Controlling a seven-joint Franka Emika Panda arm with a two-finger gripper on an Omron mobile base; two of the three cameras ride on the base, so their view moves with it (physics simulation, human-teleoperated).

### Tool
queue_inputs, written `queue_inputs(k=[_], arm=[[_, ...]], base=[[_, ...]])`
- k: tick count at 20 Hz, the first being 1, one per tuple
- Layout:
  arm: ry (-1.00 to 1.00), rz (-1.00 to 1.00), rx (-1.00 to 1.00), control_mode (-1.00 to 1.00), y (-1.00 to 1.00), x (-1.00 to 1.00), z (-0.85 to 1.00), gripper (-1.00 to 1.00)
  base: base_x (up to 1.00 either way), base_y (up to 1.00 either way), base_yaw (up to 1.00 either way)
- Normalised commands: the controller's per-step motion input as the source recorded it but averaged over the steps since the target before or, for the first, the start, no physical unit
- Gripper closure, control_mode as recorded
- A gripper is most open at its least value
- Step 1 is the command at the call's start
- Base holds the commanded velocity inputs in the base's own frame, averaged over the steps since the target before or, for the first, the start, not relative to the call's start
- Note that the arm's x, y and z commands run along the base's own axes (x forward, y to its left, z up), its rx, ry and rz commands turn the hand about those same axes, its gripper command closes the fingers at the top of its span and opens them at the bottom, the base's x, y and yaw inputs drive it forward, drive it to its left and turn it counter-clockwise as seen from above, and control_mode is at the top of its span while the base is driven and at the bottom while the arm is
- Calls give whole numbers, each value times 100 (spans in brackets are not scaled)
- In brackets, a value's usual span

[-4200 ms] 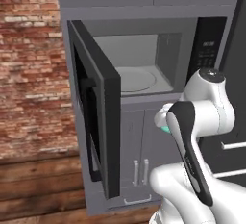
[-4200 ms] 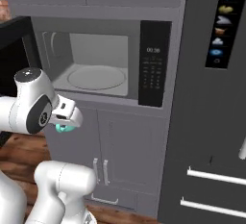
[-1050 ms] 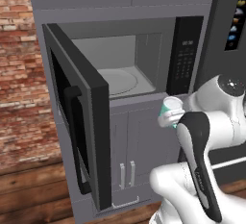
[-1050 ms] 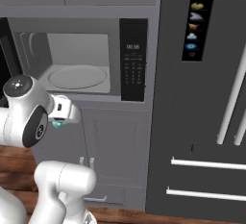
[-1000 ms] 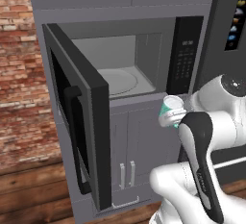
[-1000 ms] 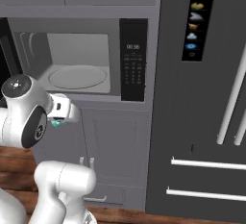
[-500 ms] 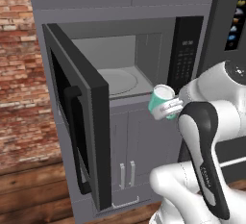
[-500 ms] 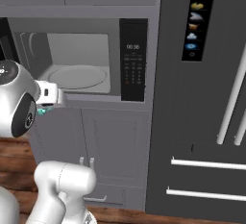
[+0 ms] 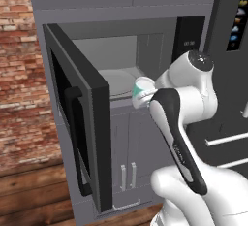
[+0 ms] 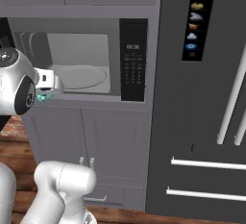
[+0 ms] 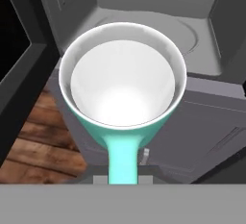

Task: Pick the mug from the counter and place it inside the microwave. Then close the microwave.

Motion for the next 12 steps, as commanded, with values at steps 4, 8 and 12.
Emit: queue_inputs(k=[4, 8, 12], arm=[[0, -1, 0, -100, 20, 52, 0, 100], [-1, 0, 0, -100, 8, 42, 0, 100], [-1, 0, 0, -100, 5, 44, 0, 100]], base=[[0, 0, 0], [0, 0, 0], [0, 0, 0]])
